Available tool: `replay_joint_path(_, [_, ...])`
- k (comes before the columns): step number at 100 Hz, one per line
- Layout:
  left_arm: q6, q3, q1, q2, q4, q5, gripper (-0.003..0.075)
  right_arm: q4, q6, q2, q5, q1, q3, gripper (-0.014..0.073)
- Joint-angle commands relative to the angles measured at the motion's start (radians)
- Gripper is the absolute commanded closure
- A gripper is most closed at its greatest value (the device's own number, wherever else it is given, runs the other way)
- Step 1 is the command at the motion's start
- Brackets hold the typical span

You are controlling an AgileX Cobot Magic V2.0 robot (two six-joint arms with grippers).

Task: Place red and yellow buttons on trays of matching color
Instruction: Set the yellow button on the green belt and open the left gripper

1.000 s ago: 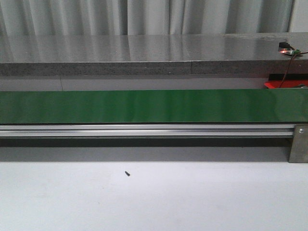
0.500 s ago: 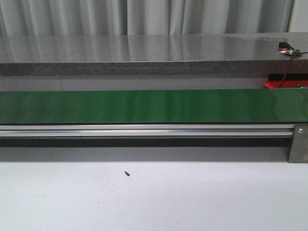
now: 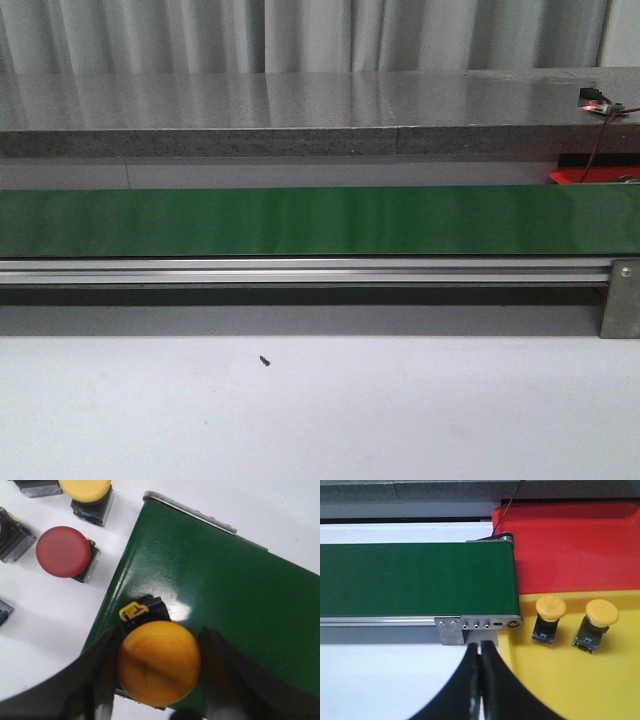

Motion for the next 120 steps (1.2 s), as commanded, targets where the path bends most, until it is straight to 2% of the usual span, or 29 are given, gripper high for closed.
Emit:
replay_joint_path(1, [0.028, -0.031, -0.005, -0.047, -0.017, -0.017, 0.0371, -0.009, -0.011, 0.005, -0.073, 0.000, -0.025, 0.0662])
replay_joint_path(14, [0.028, -0.031, -0.005, -0.047, -0.022, -0.015, 0.0246, -0.009, -0.011, 0.005, -0.073, 0.000, -0.025, 0.0662])
replay_joint_path(24, [0.030, -0.031, -0.005, -0.047, -0.035, -0.015, 0.0202, -0.009, -0.011, 0.005, -0.073, 0.000, -0.025, 0.0662])
replay_joint_path(76, [0.052, -0.031, 0.006, -0.116, -0.037, -0.053, 0.0204, -0.009, -0.011, 0.005, -0.073, 0.000, -0.025, 0.0662])
replay_joint_path(120, [0.049, -0.031, 0.203, -0.128, -0.008, -0.030, 0.0204, -0.009, -0.011, 0.005, -0.073, 0.000, -0.025, 0.0662])
